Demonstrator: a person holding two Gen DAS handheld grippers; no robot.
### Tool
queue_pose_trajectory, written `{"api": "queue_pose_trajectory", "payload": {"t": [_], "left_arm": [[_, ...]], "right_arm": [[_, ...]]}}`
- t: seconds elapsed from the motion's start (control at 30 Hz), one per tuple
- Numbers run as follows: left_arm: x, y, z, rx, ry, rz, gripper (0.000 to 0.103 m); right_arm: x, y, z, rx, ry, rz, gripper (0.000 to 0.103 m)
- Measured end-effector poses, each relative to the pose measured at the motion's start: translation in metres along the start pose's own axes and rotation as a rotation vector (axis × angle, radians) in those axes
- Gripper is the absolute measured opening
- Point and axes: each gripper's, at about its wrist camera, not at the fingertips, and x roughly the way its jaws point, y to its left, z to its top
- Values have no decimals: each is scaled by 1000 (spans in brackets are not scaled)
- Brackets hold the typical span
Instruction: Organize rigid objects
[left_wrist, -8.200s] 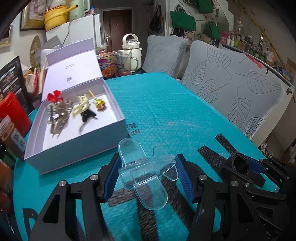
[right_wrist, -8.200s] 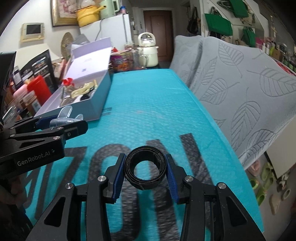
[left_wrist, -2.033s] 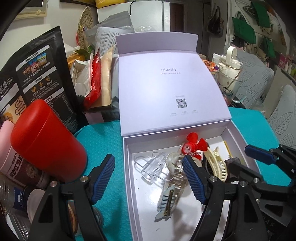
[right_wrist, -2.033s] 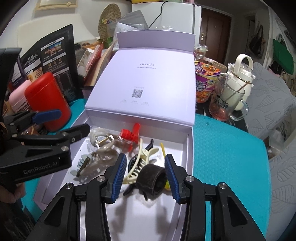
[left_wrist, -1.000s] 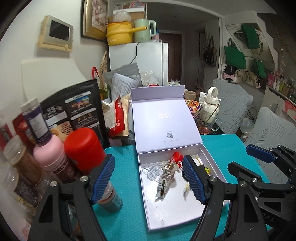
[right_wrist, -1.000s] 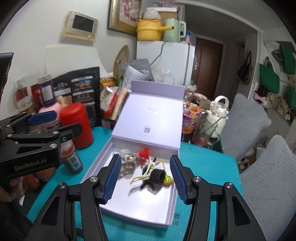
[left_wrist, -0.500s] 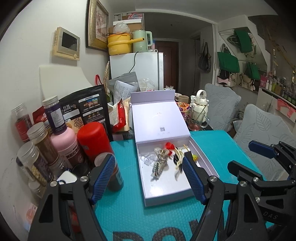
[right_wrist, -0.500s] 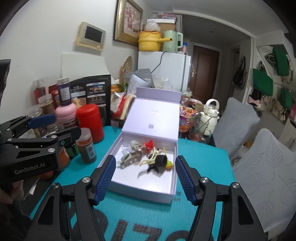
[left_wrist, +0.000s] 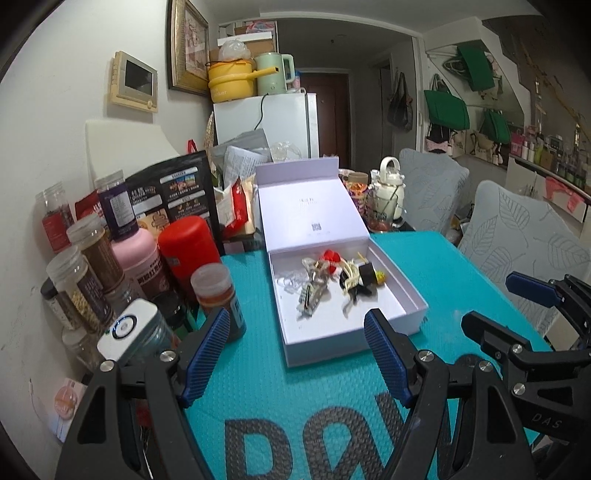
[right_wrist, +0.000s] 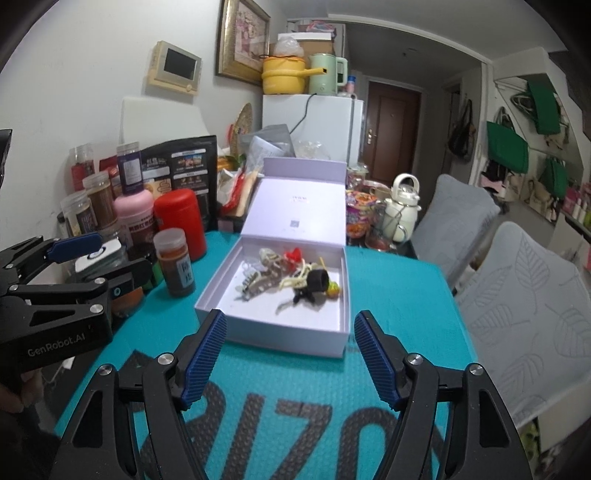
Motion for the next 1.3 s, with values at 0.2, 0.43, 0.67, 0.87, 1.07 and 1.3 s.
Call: {"api": "queue_pose_trajectory", "payload": {"t": [0.2, 0.43, 0.67, 0.87, 1.07, 1.3], "left_arm": [[1, 1, -15, -18, 30, -12, 75], [4, 0, -26, -7, 57, -8, 75], [5, -1, -29, -7, 65, -14, 75], [6, -2, -30, -6, 72, -20, 75], [8, -2, -30, -16, 78, -17, 75], [10, -5, -32, -13, 91, -6, 75]], "right_arm": [[-2, 4, -15, 12, 30, 6, 72], [0, 7, -26, 16, 53, 5, 72], [-3, 7, -28, 12, 55, -1, 72], [-3, 6, -27, 11, 55, -2, 73], [-3, 6, -27, 11, 57, -3, 73], [-2, 2, -29, 15, 64, -6, 73]]}}
